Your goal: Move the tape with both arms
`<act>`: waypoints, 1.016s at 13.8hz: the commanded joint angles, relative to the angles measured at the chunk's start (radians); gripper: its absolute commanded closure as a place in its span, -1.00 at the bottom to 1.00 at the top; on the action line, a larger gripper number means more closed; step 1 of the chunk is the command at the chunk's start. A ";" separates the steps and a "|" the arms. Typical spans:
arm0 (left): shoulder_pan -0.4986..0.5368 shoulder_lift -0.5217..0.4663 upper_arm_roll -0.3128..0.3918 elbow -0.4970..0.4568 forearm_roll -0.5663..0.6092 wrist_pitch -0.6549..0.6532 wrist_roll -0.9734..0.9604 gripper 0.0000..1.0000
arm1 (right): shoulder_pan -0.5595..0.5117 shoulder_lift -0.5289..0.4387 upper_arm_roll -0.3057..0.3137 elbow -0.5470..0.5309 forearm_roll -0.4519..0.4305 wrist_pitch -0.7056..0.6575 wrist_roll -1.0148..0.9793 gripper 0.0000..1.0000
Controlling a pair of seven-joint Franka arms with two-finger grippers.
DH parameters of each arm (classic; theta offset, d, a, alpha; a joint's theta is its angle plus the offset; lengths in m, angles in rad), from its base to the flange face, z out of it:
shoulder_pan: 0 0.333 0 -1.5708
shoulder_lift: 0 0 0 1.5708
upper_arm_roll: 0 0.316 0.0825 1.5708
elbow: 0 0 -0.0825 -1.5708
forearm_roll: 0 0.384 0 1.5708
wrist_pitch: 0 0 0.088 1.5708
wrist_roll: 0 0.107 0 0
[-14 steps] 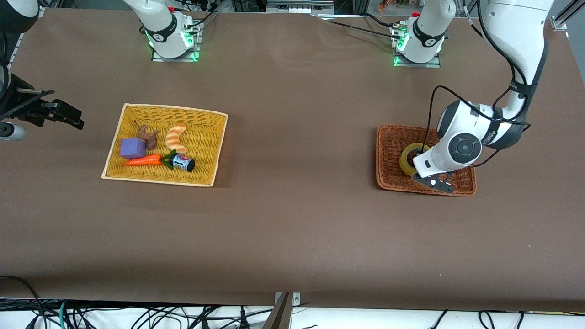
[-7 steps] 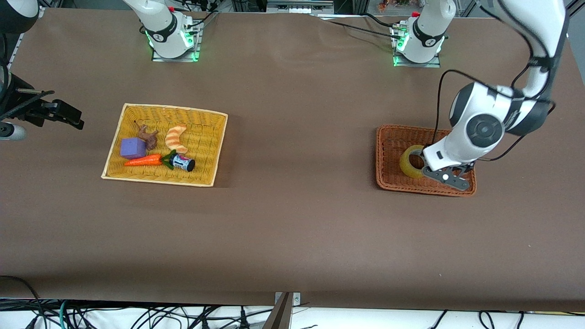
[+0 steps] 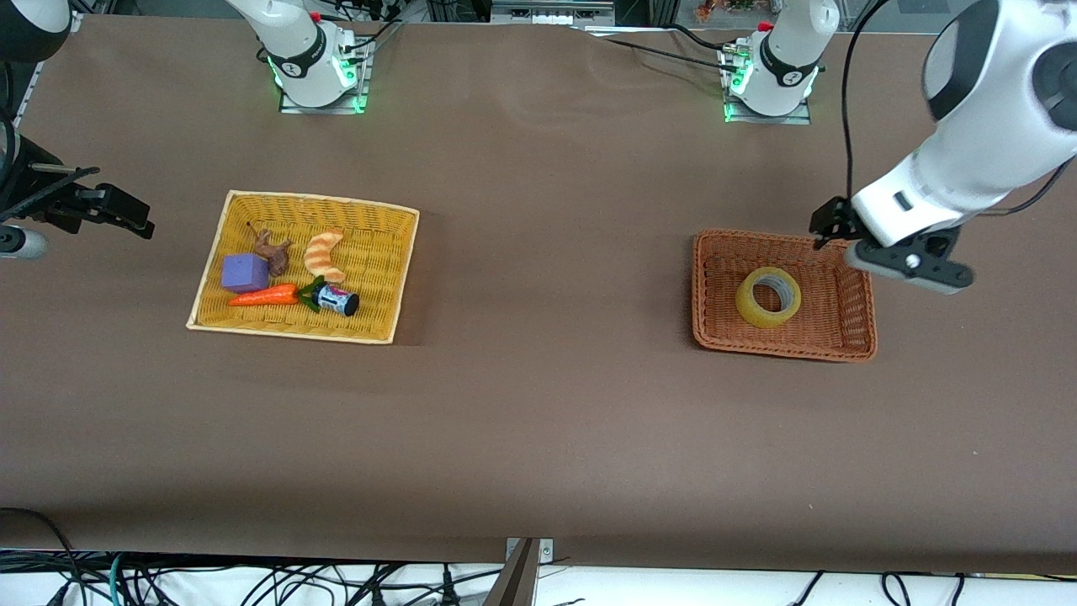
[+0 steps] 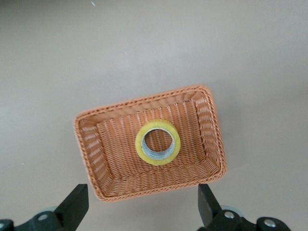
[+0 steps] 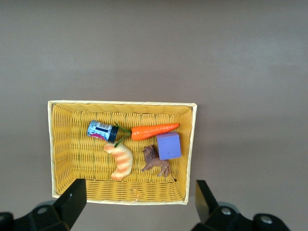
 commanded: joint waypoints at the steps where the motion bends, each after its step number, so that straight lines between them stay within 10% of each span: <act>1: 0.006 -0.026 0.068 0.040 -0.026 -0.036 0.014 -1.00 | -0.002 -0.002 -0.002 0.001 0.015 -0.002 -0.009 -1.00; 14: -0.108 -0.080 0.168 0.001 -0.037 -0.033 -0.113 -1.00 | -0.004 -0.002 -0.002 0.001 0.015 -0.002 -0.009 -1.00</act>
